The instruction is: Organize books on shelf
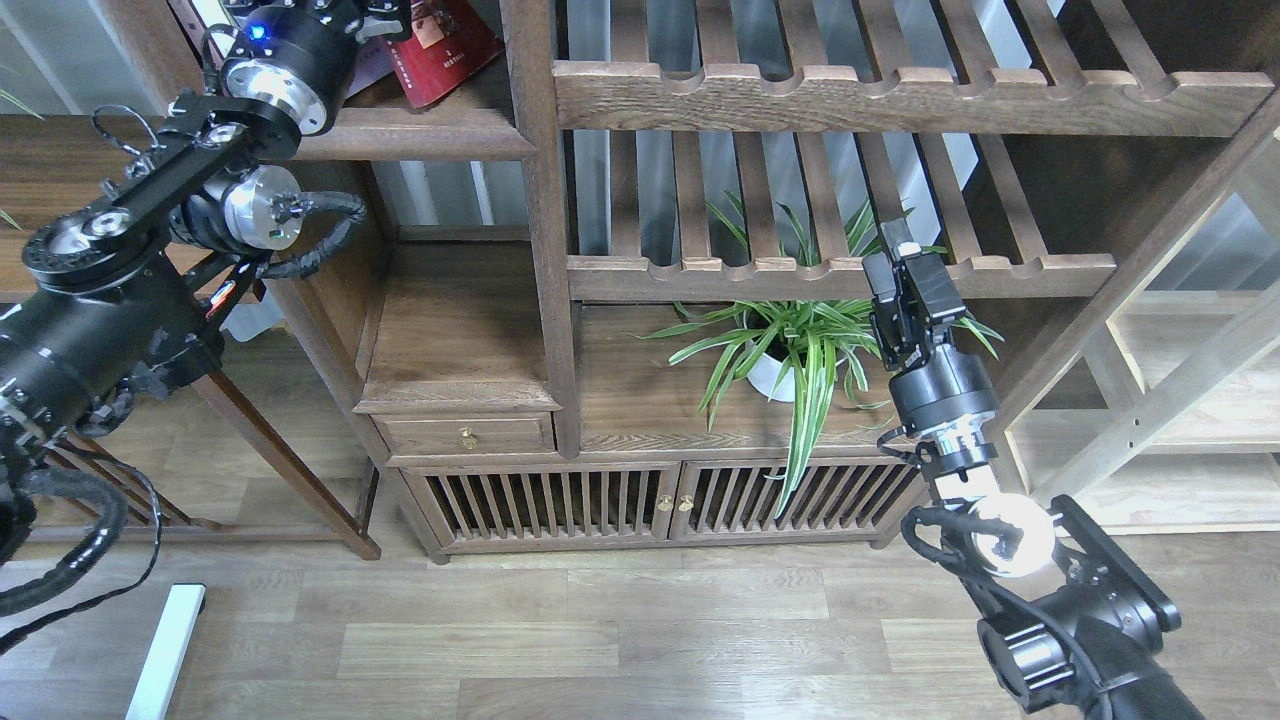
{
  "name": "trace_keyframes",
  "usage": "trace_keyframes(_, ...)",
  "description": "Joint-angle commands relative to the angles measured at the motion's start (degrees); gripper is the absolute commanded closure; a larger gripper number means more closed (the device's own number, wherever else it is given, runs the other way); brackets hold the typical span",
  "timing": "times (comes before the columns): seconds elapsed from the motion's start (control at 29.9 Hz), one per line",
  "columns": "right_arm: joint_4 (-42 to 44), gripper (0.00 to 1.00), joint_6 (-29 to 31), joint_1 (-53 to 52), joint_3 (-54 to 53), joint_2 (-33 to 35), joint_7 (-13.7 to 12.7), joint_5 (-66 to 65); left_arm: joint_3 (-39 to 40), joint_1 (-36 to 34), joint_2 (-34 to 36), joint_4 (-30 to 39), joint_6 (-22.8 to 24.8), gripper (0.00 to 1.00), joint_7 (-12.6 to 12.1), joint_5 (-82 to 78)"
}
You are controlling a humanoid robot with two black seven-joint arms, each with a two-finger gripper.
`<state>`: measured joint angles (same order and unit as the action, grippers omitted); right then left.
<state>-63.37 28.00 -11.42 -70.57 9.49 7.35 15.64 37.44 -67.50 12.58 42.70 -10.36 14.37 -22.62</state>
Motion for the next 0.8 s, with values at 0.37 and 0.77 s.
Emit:
trace_keyframes(0.37,0.00,0.31,0.00,-0.62,2.02,0.00,-0.05,-0.17,0.18,-6.06,0.07,1.15,-0.01,0.44,-0.31,0.21)
trace_keyframes(0.77,0.00,0.31,0.00,-0.70,2.02,0.09,-0.05,-0.35,2.37,-6.59,3.06,5.90,-0.09,0.42,-0.49,0.21)
